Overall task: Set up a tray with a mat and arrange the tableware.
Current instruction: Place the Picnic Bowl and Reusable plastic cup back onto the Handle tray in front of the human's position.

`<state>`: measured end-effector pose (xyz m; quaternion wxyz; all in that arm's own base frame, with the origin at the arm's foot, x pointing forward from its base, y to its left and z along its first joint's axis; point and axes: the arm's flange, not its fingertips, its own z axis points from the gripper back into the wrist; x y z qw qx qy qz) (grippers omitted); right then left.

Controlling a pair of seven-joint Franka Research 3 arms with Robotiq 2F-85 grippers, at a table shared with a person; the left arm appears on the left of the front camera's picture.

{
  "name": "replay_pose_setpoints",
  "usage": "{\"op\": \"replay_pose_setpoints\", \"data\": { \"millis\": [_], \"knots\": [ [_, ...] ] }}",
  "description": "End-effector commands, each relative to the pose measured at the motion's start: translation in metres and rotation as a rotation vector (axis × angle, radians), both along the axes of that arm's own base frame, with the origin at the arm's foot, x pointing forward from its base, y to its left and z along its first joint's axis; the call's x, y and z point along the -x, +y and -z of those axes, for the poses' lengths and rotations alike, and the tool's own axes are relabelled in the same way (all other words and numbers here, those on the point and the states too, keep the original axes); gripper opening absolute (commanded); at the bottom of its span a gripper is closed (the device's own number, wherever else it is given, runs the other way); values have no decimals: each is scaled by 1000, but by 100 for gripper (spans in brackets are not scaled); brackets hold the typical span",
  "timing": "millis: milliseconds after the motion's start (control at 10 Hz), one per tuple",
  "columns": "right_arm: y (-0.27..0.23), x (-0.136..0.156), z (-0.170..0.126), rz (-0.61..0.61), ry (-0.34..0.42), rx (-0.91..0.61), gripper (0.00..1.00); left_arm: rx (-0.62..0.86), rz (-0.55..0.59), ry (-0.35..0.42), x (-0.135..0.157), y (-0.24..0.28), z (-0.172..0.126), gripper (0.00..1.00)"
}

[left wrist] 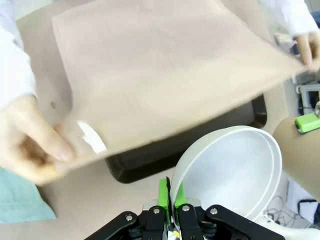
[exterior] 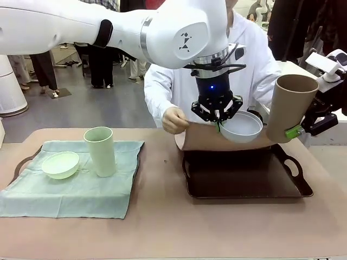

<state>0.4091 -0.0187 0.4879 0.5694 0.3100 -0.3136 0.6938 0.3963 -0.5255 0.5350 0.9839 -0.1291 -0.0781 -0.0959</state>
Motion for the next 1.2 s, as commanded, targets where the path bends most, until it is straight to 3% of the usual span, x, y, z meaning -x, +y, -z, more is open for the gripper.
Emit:
{"op": "replay_pose_setpoints", "data": {
  "millis": [0, 1100],
  "knots": [
    [1, -2, 1, -3, -2, 8, 21, 2, 9, 7, 0, 1, -2, 0],
    [1, -2, 1, -3, -2, 8, 21, 2, 9, 7, 0, 1, -2, 0]
  ]
}}
